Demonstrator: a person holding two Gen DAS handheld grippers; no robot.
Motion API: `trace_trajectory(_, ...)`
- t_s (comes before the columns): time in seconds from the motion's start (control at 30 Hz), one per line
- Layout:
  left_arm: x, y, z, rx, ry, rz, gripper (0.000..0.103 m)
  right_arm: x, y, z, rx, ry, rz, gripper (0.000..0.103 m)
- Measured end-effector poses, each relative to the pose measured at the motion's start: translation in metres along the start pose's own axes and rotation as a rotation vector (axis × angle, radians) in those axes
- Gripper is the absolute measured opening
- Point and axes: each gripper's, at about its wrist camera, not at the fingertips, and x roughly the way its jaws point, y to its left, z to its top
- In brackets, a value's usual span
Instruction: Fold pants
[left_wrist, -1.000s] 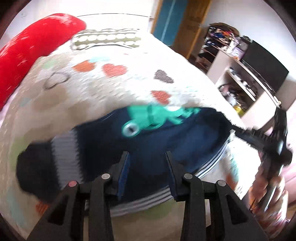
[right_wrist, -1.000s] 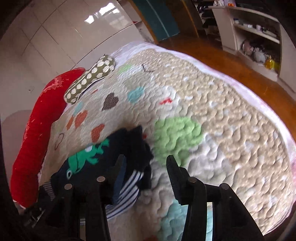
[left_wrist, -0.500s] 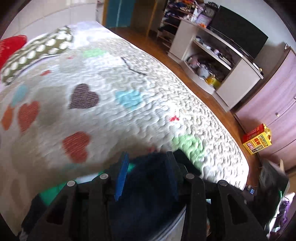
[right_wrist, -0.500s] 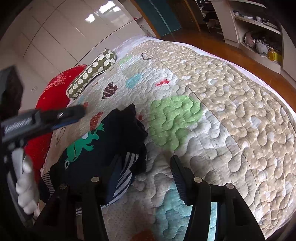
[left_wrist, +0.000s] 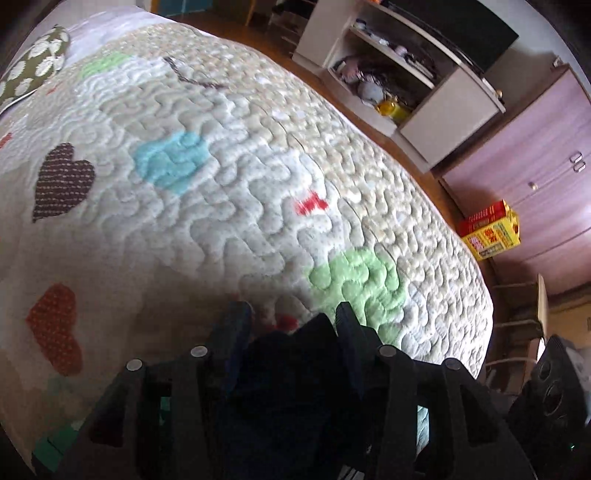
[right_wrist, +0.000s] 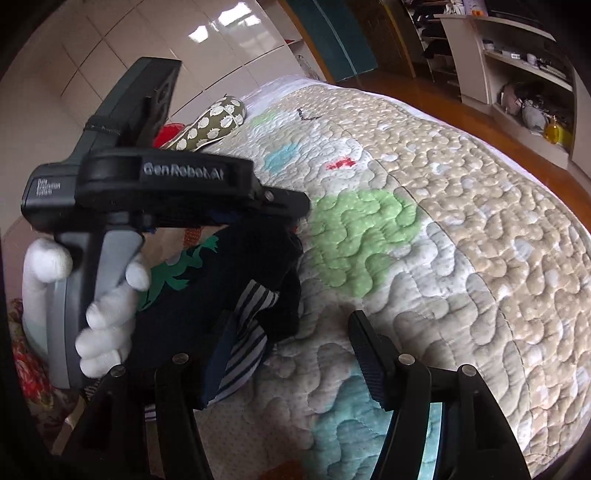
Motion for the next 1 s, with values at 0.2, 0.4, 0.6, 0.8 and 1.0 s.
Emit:
trace_trajectory(0.2, -0.005, -0.011, -0.009, 0.007, 0.007, 0.017, 0.013, 0.012, 0.007, 0.011, 0.004, 0.053, 0.057, 0.019)
trace_trajectory(0.4, -0.059, 0.001, -0.033, -0.067, -0.118, 0.007, 0.012, -0.002, 0.031, 0.02, -0.041, 0.033, 0.085, 0.015)
trace_trajectory(0.6, -0.119, 0.036, -0.079, -0.188, -0.267, 0.006, 0.012, -0.008, 0.082, 0.023, -0.163, 0.035, 0.125, 0.015)
trace_trajectory(0.8, -0.146, 0.091, -0.143, -0.398, -0.347, 0.138, 0.027, 0.022, 0.149, 0.006, -0.343, 0.127, 0.152, 0.018)
trace_trajectory(1.0, -0.19, 0.118, -0.209, -0.55, -0.46, 0.187, 0.036, 0.06, 0.181, -0.015, -0.415, 0.251, 0.171, 0.039)
